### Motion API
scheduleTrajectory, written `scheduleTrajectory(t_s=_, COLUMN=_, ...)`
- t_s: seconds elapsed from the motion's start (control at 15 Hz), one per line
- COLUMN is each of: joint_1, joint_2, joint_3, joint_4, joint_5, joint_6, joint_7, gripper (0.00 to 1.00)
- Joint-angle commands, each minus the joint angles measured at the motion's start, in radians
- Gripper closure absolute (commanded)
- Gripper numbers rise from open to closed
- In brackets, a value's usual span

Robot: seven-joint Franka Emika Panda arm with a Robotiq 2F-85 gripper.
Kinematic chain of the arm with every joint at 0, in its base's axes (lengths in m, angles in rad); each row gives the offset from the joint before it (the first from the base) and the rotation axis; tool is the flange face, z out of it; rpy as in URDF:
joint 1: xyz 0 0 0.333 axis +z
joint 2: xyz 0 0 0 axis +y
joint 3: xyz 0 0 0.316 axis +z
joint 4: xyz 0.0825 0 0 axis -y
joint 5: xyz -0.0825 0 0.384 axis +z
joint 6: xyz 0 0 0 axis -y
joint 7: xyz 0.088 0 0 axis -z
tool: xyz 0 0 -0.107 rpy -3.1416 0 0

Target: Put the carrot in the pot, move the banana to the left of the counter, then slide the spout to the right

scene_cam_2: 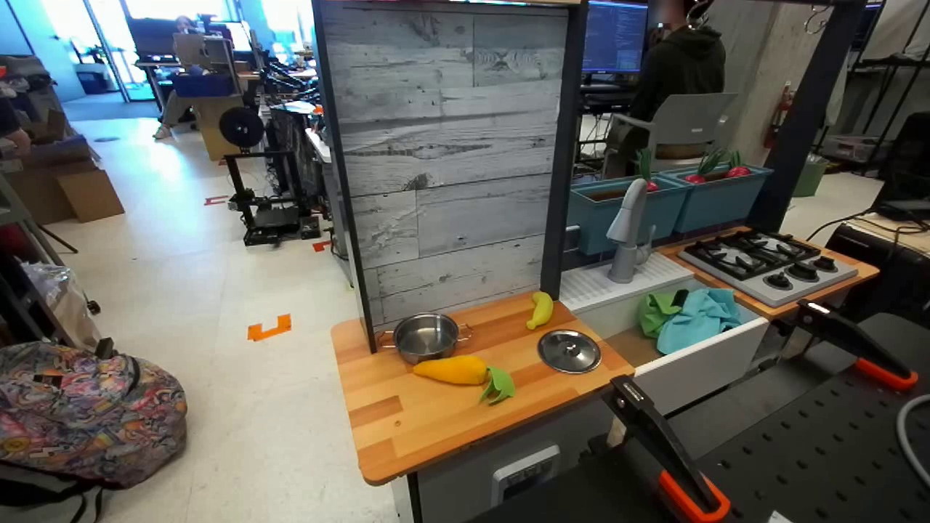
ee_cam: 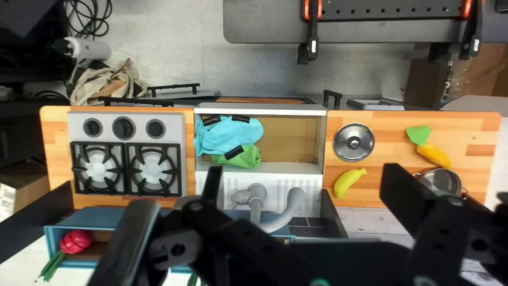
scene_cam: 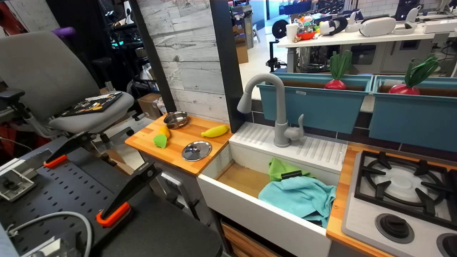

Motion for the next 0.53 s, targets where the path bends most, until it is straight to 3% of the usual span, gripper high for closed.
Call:
scheduleTrajectory(t_s=0.0, joint_1=0.020, joint_2=0.067, joint_3=0.019, joint_4=0.011, joint_5=0.079, joint_6=0.051, joint_7=-0.022, gripper=0.00)
scheduleTrajectory(t_s=0.47, joint_1=0.054, joint_2=0.258, joint_3=0.090, joint_4=-0.031, joint_5=0.225, joint_6=0.257, joint_7=-0.108, gripper=0.00)
